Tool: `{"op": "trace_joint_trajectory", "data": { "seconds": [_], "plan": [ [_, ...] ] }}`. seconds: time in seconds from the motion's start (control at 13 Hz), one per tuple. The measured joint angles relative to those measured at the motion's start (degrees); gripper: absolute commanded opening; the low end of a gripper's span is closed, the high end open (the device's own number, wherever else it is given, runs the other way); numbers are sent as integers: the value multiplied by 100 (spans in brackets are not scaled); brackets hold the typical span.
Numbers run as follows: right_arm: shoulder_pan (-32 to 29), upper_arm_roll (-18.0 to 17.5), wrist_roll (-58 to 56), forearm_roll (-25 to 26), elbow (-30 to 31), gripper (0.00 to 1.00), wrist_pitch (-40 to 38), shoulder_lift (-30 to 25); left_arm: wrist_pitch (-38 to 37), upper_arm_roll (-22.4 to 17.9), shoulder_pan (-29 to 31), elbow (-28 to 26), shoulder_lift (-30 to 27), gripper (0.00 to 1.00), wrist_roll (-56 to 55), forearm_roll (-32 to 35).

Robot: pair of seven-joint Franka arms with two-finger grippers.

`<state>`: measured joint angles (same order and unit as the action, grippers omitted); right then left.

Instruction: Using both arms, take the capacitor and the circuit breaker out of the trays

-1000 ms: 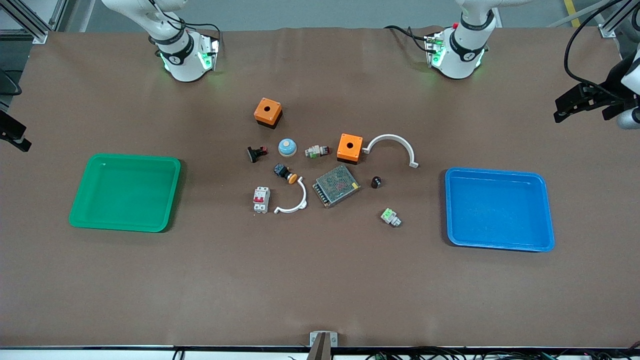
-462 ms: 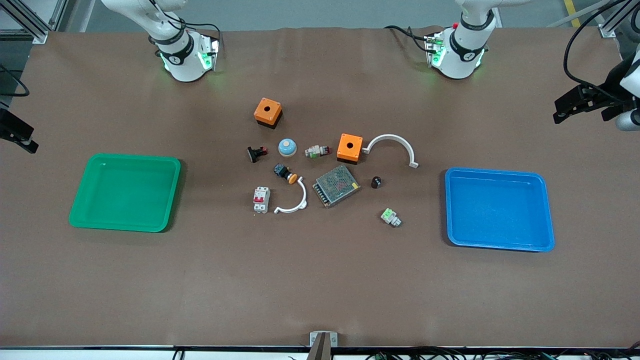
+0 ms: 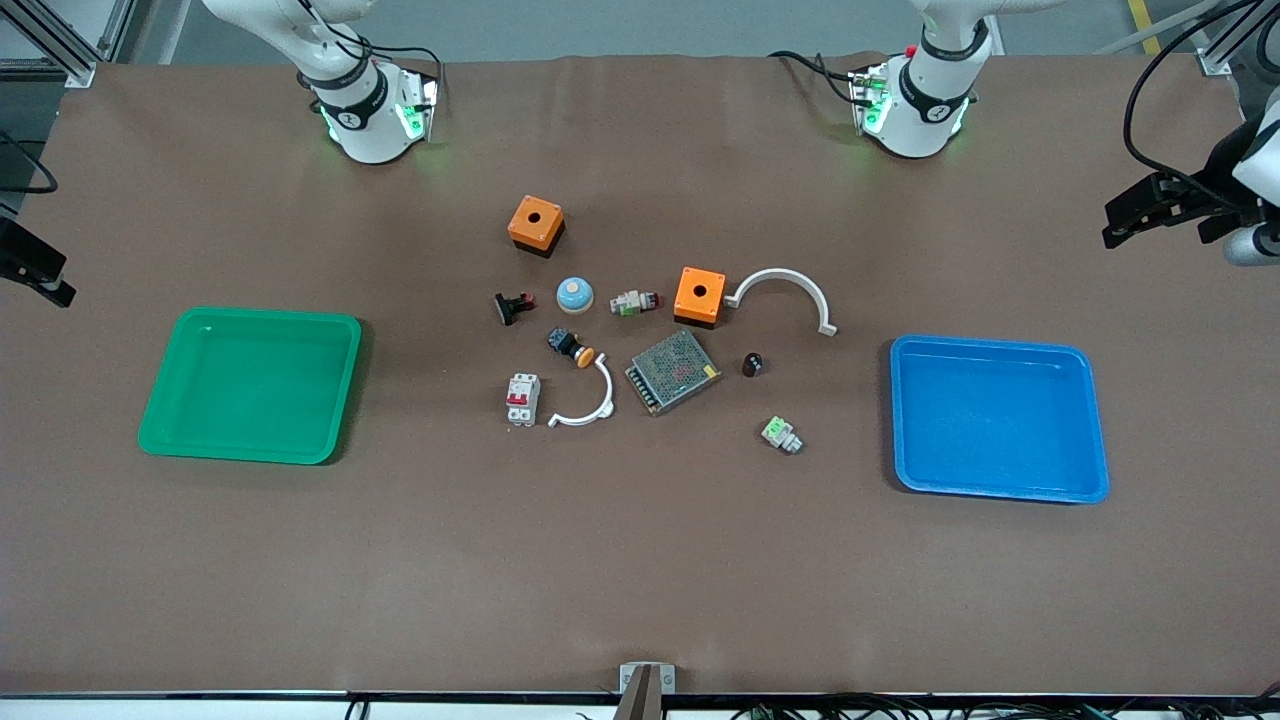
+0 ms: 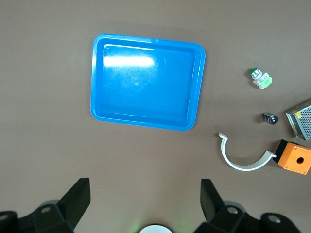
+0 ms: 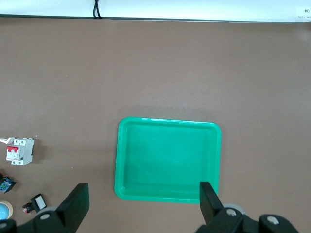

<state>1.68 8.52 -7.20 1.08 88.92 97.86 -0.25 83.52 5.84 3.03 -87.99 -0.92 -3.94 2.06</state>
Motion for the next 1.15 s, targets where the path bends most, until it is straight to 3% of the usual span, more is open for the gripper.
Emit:
{"op": "trace_joint_trajectory", "data": {
  "seconds": [1.15],
  "plan": [
    [0, 0, 0, 0, -4, 100, 5, 9, 1, 33, -17, 101, -66, 100, 8, -211]
  ]
}}
